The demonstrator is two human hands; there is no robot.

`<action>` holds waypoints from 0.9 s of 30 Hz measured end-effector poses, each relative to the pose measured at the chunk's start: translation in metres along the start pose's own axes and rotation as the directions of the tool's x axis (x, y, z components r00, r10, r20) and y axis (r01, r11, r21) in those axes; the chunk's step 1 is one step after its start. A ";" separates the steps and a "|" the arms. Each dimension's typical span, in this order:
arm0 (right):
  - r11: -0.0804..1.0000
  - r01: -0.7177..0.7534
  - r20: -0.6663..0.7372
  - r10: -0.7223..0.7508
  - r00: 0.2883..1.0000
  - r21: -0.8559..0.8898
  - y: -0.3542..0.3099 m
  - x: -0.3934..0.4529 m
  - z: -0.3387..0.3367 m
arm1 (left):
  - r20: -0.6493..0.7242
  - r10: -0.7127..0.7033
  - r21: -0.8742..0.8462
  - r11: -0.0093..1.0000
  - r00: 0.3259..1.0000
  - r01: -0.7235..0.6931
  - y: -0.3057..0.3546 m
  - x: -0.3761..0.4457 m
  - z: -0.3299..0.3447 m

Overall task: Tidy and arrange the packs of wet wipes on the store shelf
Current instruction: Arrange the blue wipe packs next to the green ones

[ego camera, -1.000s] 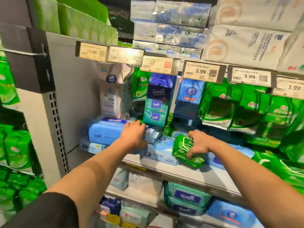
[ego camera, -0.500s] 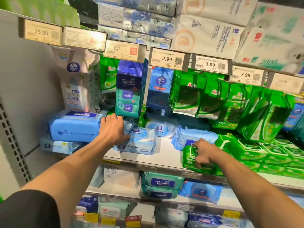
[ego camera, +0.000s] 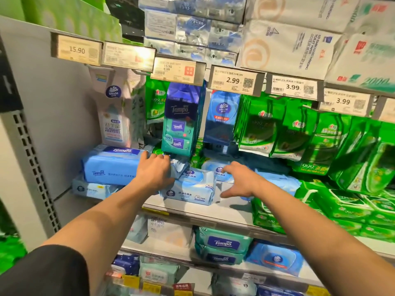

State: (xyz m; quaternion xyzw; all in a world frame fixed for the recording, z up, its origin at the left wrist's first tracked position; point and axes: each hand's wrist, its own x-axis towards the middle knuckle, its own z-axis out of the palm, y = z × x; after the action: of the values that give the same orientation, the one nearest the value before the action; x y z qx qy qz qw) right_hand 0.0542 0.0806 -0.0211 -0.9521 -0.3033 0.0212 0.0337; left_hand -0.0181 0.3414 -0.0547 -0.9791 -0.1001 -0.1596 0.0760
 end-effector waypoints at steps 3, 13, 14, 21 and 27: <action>0.995 0.093 -0.001 -0.093 0.996 0.034 -0.032 0.022 0.009 | 0.005 0.023 0.031 0.999 1.000 -0.023 0.001 0.001 -0.001; 0.997 -0.065 0.138 0.058 0.989 0.046 -0.063 0.063 0.047 | -0.049 0.042 0.067 0.997 0.998 -0.039 -0.003 0.005 0.010; 0.995 -0.073 0.134 0.064 0.989 0.063 -0.062 0.063 0.047 | -0.060 0.039 0.063 0.997 0.997 -0.036 -0.003 0.007 0.012; 0.990 -0.082 0.118 0.068 0.991 0.117 -0.055 0.065 0.048 | -0.088 0.014 0.052 0.999 0.996 -0.010 -0.003 0.013 0.015; 0.994 -0.105 0.169 0.101 0.980 0.015 -0.032 0.054 0.038 | -0.070 0.013 0.069 0.998 0.997 -0.009 -0.002 0.015 0.010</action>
State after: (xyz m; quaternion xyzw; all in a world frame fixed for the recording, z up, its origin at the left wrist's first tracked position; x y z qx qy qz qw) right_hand 0.0775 0.1394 -0.0574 -0.9608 -0.2551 0.1069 0.0182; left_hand -0.0016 0.3478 -0.0591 -0.9703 -0.0974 -0.1899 0.1138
